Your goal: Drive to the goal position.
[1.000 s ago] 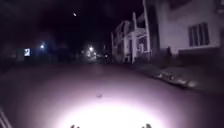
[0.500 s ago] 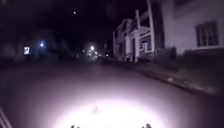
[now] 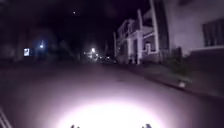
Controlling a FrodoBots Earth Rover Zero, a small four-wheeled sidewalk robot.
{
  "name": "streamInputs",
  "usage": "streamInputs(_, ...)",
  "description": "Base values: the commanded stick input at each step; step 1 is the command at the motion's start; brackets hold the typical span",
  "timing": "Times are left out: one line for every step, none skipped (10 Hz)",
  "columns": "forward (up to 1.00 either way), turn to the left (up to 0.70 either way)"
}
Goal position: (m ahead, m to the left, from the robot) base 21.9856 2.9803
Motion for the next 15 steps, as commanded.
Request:
streamInputs(0.85, 0.00)
streamInputs(0.85, 0.00)
streamInputs(0.85, 0.00)
streamInputs(0.85, 0.00)
streamInputs(0.85, 0.00)
streamInputs(0.85, 0.00)
streamInputs(0.85, 0.00)
streamInputs(0.85, 0.00)
streamInputs(0.85, 0.00)
streamInputs(0.85, 0.00)
streamInputs(0.85, 0.00)
streamInputs(0.85, 0.00)
streamInputs(0.85, 0.00)
streamInputs(0.85, 0.00)
streamInputs(0.85, 0.00)
